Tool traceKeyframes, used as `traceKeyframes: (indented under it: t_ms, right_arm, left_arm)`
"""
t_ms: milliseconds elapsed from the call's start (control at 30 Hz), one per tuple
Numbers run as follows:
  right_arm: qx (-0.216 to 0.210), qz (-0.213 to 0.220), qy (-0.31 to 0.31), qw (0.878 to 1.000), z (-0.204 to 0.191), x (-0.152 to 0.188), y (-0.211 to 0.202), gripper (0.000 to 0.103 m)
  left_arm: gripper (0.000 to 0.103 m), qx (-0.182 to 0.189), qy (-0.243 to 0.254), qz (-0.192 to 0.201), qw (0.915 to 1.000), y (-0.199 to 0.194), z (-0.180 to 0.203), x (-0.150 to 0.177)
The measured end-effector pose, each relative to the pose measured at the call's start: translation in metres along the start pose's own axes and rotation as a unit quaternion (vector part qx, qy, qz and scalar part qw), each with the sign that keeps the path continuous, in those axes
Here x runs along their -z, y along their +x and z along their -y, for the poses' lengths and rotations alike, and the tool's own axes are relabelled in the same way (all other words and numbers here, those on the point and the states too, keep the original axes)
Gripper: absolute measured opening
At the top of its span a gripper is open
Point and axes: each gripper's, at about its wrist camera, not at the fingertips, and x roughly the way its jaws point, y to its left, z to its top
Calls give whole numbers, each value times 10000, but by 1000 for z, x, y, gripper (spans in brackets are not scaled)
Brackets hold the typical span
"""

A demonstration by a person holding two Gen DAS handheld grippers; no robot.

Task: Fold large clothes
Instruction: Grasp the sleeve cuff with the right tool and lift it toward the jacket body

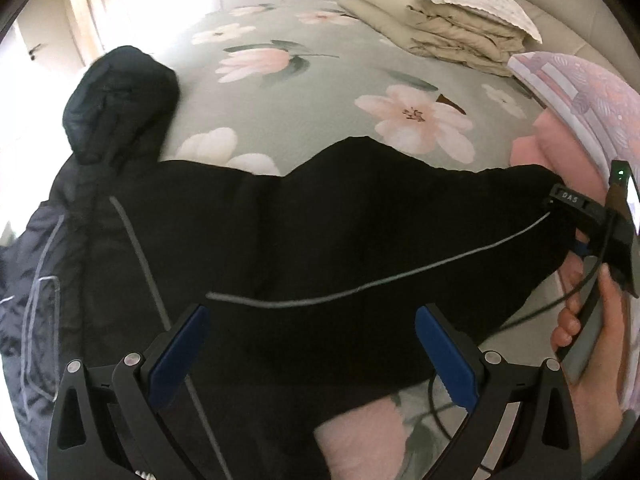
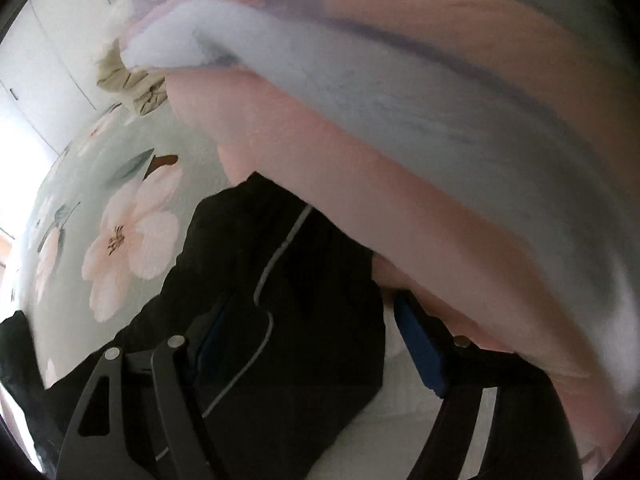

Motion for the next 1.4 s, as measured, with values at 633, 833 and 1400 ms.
traceKeyframes:
  t_ms: [633, 833, 1400]
  right_arm:
    - [691, 940, -2048, 9718, -14, 3, -111, 13]
    - [1038, 520, -2031, 9722, -10, 7, -66, 13]
    - [-721, 770, -3056, 9463, -158, 107, -203, 12]
  left_arm:
    - [52, 1206, 478, -937, 9871, 121, 53, -41]
    - [61, 933, 895, -657, 9894, 121, 70, -37]
    - [63, 231, -905, 216, 9954, -52, -145, 47]
